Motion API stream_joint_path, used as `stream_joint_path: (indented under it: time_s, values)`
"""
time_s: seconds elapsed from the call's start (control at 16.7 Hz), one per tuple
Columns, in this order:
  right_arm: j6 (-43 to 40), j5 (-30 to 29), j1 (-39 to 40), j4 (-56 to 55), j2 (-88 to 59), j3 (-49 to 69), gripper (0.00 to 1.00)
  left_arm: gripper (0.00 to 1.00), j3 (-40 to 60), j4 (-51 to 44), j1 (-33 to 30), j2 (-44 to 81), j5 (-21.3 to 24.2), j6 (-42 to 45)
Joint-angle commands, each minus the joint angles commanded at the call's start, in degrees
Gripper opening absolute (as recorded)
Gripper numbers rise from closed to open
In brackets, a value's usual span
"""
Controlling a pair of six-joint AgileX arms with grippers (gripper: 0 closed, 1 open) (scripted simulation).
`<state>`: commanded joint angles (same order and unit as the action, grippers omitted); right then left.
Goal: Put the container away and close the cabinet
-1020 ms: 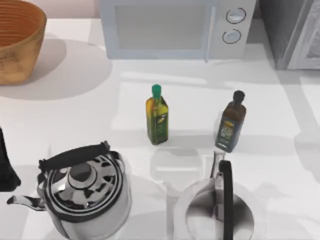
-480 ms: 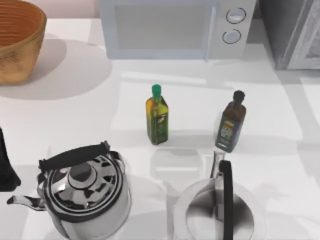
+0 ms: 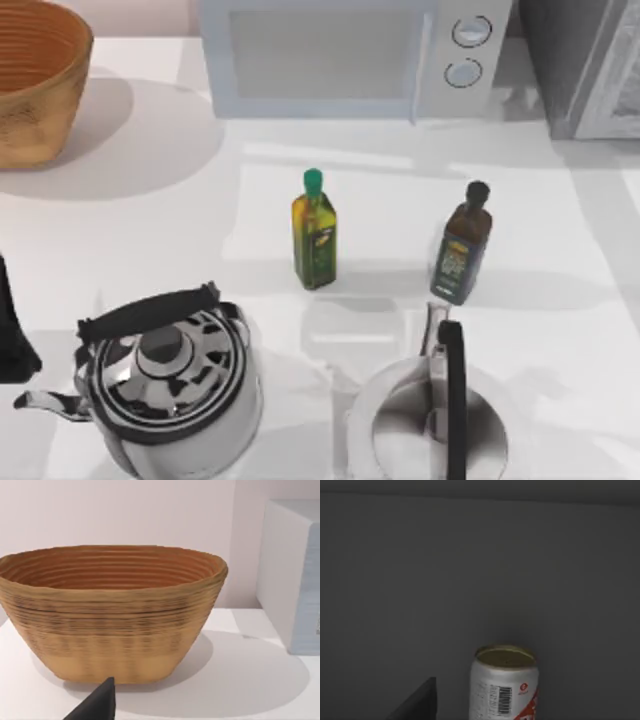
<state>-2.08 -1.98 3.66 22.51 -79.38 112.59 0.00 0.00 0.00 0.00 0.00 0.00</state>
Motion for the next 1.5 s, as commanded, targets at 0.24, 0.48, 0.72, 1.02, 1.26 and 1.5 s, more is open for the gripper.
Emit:
stream_joint_path:
  time_s: [0.24,0.48,0.72,1.02,1.26,1.5]
  values:
    - [-0.5,1.9,-0.9,-7.6,22.7,-32.7,1.00,1.00,0.0,0.0,0.0,0.0,0.0,0.0]
    - [-0.4,2.9,-1.8,-14.2,44.3,-65.6,1.00,1.00,0.0,0.0,0.0,0.0,0.0,0.0]
    - [0.5,3.0,-2.7,-19.0,62.6,-90.8,1.00,1.00,0.0,0.0,0.0,0.0,0.0,0.0]
    - [1.7,2.3,-3.5,-22.0,76.6,-108.9,1.00,1.00,0.0,0.0,0.0,0.0,0.0,0.0]
    - [2.1,2.0,-3.7,-22.5,79.4,-112.6,1.00,1.00,0.0,0.0,0.0,0.0,0.0,0.0]
    - [2.0,2.0,-3.5,-22.4,79.1,-112.6,1.00,1.00,0.0,0.0,0.0,0.0,0.0,0.0]
